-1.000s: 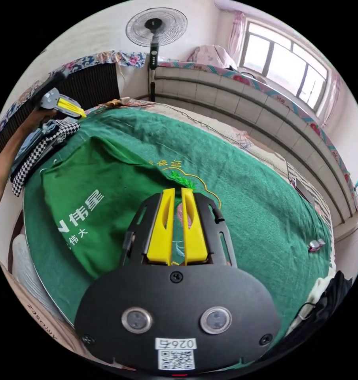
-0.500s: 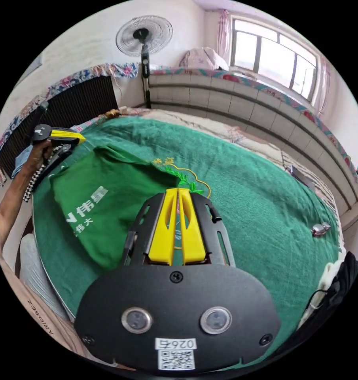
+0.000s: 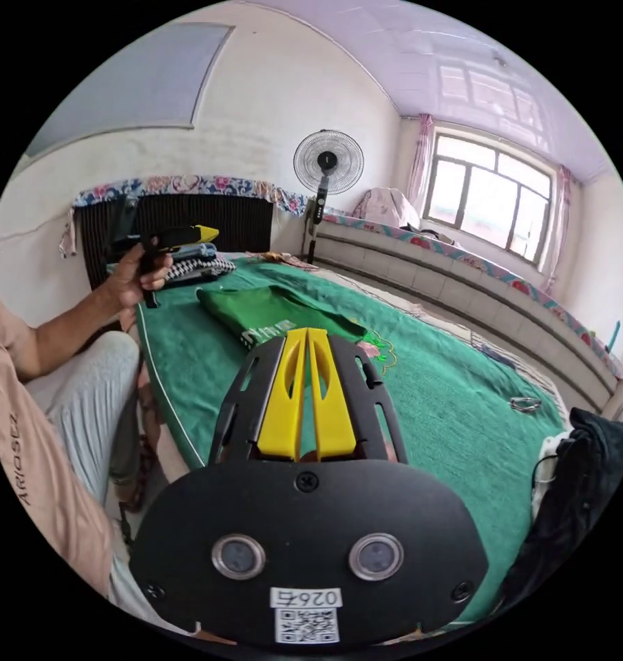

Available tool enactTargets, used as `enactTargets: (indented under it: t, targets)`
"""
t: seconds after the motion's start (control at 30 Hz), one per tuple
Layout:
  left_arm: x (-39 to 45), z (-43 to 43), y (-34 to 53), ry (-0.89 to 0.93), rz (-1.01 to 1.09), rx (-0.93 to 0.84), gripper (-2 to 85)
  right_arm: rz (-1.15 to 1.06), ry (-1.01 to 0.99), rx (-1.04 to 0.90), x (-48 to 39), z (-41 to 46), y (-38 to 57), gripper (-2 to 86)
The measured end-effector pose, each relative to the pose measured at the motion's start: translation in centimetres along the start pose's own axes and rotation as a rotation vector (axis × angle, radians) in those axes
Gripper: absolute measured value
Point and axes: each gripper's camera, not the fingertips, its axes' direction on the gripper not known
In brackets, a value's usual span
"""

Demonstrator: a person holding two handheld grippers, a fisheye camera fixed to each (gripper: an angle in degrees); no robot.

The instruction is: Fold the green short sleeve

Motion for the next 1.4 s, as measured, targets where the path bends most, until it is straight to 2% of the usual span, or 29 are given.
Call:
enactTargets:
  t: [0.07, 0.17, 0.37, 0.53, 0.67, 0.77, 0.9, 0.97, 1.2, 1.4]
  targets:
    - [2.6, 1.6, 2.4, -0.225, 0.166, -0.156, 2.1, -0.092, 0.111, -0.077, -3.8, 1.5, 0.8, -0.1]
    - [4.9, 3.9, 5.8, -0.382, 0.404, -0.348, 7.4, -0.243, 0.160, -0.215, -8.2, 4.7, 1.2, 4.0]
    - [5.7, 6.6, 10.5, -0.541, 0.699, -0.539, 11.9, -0.485, 0.227, -0.342, -15.8, 11.0, 1.2, 6.5]
    - [4.9, 9.9, 13.3, -0.563, 0.871, -0.703, 15.3, -0.611, 0.264, -0.456, -20.1, 16.4, 1.1, 9.0]
    - [5.1, 10.3, 14.2, -0.556, 0.914, -0.666, 16.4, -0.671, 0.306, -0.467, -23.0, 18.9, 1.3, 9.5]
    - [4.8, 11.9, 15.4, -0.677, 0.973, -0.705, 16.3, -0.698, 0.349, -0.452, -24.7, 20.2, 1.5, 10.0]
    - [5.4, 13.0, 16.7, -0.636, 1.012, -0.740, 11.9, -0.708, 0.380, -0.452, -26.1, 21.9, 1.0, 10.4]
    - [5.7, 13.2, 17.7, -0.680, 1.032, -0.695, 11.3, -0.685, 0.383, -0.461, -26.4, 23.1, 0.5, 10.3]
    - [6.1, 13.9, 18.9, -0.795, 0.964, -0.638, 12.6, -0.641, 0.380, -0.468, -27.2, 25.3, -0.7, 11.1]
    - [6.2, 14.9, 19.6, -0.831, 0.940, -0.657, 12.0, -0.669, 0.489, -0.437, -29.7, 27.4, -0.5, 9.3]
